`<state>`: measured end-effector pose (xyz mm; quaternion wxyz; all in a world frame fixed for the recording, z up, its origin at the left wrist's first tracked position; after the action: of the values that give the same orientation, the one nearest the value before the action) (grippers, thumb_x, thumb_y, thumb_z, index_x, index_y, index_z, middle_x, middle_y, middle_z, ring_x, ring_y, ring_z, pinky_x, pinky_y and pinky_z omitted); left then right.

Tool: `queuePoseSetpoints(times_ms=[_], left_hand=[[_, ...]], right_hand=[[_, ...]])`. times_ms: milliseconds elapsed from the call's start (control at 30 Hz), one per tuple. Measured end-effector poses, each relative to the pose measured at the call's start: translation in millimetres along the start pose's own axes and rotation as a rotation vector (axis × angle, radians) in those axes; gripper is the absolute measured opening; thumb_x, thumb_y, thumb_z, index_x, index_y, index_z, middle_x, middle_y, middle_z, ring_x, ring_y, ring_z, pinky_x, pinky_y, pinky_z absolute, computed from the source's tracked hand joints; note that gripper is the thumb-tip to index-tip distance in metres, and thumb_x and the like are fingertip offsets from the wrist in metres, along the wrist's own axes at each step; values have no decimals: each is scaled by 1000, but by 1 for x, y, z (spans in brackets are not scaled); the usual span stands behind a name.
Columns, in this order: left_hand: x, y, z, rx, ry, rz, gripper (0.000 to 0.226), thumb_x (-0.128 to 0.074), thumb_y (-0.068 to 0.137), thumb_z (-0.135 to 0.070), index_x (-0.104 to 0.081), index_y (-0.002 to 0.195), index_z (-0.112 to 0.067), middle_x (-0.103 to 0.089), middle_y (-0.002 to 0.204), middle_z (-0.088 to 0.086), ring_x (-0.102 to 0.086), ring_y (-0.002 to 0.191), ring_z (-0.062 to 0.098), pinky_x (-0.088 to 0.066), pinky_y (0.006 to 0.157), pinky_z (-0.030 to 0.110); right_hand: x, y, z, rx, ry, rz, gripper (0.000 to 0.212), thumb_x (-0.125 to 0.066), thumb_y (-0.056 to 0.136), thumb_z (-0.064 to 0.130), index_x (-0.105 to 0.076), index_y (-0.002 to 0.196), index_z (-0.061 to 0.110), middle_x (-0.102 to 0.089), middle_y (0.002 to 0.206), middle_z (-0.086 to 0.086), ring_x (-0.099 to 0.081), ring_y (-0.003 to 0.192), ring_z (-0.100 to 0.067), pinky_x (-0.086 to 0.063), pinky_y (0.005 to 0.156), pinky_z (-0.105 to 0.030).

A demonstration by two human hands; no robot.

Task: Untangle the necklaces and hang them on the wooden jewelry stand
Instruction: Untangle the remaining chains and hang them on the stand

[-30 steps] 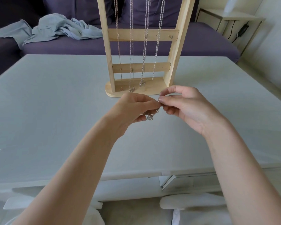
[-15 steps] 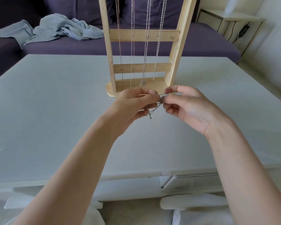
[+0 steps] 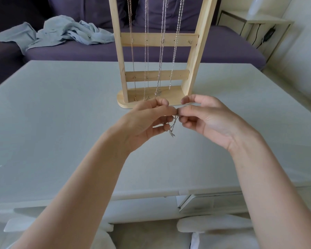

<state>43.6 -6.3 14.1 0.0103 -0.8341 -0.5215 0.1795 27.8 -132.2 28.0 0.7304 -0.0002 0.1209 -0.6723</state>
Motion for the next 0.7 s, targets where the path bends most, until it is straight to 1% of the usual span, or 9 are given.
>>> queuePoseSetpoints(times_ms=[133, 200, 300, 367, 467, 533, 600, 700], left_hand=[[2, 1, 3, 36, -68, -45, 17, -57, 88, -1, -50, 76, -11, -56, 69, 4, -55, 55, 12, -50, 53, 19], [3, 2, 4, 24, -30, -83, 13, -57, 88, -2, -52, 78, -8, -58, 69, 6, -57, 56, 13, -53, 57, 21], [4, 3, 4, -14, 54, -136, 14, -59, 87, 1, -50, 81, -9, -61, 65, 4, -60, 62, 15, -58, 65, 24], [3, 3, 3, -52, 73, -137, 17, -58, 87, 4, -48, 83, -9, -61, 62, 3, -61, 59, 14, -58, 68, 24], [1, 3, -1, -127, 207, -133, 20, -58, 87, 6, -46, 83, -10, -59, 71, 7, -61, 57, 13, -57, 70, 23], [1, 2, -3, -165, 272, -130, 20, -58, 87, 6, -46, 84, -10, -59, 74, 7, -61, 59, 12, -55, 67, 21], [3, 1, -8, -206, 326, -155, 21, -57, 87, 5, -46, 84, -12, -59, 75, 3, -61, 59, 10, -52, 59, 19], [7, -1, -16, -308, 450, -229, 22, -55, 87, 6, -46, 81, -13, -56, 79, 0, -55, 49, 3, -43, 45, 18]], right_hand=[[-1, 1, -3, -24, -55, 27, 25, -56, 82, -13, -49, 85, 11, -55, 64, -7, -47, 52, -13, -41, 47, -18], [-1, 2, -5, -33, -117, 31, 25, -56, 83, -13, -49, 86, 11, -56, 64, -7, -48, 51, -13, -41, 49, -19], [-1, 2, -8, -48, -206, 38, 23, -54, 83, -13, -50, 88, 9, -55, 64, -7, -48, 49, -11, -41, 50, -18], [0, 2, -8, -50, -271, 36, 20, -53, 83, -12, -54, 87, 8, -54, 65, -7, -48, 51, -11, -41, 50, -18], [4, 2, -7, -5, -448, 6, 18, -54, 82, -8, -66, 80, 6, -56, 64, -4, -48, 50, -6, -41, 53, -17], [7, 2, -6, 18, -497, -25, 16, -56, 82, -4, -69, 79, 4, -58, 64, -2, -49, 49, -5, -41, 53, -16], [8, 2, -5, 16, -483, -45, 14, -58, 83, -1, -69, 76, 3, -56, 59, 1, -49, 50, -6, -40, 52, -17], [10, 1, -5, -6, -434, -79, 22, -54, 85, 3, -61, 64, 8, -51, 59, -1, -47, 51, -12, -37, 50, -20]])
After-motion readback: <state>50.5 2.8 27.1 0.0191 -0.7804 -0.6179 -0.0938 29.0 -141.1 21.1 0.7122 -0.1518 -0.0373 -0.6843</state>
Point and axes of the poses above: each hand's wrist, its own y-axis towards the middle knuckle, its own x-axis out of the back of the hand, z = x × y, the point moved 5 cm from there along y, towards the middle knuckle
